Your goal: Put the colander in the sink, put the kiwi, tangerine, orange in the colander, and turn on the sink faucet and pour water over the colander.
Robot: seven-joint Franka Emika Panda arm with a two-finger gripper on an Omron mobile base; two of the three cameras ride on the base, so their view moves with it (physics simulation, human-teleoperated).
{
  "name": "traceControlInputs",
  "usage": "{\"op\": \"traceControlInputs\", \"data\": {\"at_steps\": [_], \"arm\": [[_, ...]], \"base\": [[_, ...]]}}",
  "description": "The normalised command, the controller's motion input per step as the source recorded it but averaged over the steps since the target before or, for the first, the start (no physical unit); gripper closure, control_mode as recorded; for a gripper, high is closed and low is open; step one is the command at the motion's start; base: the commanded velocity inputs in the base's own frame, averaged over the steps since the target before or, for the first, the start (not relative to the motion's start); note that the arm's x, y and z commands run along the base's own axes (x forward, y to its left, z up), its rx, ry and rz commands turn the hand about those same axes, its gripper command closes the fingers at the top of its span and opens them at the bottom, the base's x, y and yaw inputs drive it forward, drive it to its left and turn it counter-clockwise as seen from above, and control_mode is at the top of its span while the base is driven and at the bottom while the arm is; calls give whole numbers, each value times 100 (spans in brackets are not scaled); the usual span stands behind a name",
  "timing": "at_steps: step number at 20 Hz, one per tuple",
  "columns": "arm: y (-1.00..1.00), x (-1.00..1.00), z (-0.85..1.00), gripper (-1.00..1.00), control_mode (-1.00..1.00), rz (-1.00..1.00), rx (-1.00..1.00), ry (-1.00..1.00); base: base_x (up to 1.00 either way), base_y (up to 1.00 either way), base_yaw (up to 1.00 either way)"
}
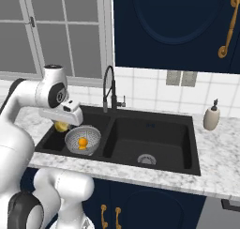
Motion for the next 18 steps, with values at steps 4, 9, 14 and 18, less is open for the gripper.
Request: {"op": "traceControlInputs", "data": {"at_steps": [4, 9, 14, 18], "arm": [[61, 88, -11, 100, -100, 1, -4, 0], [19, 84, -29, 100, -100, 0, 0, 0], [20, 68, -56, 100, -100, 0, 0, 0], [13, 54, -70, 100, -100, 0, 0, 0]], "base": [[0, 0, 0], [0, 0, 0], [0, 0, 0], [0, 0, 0]]}}
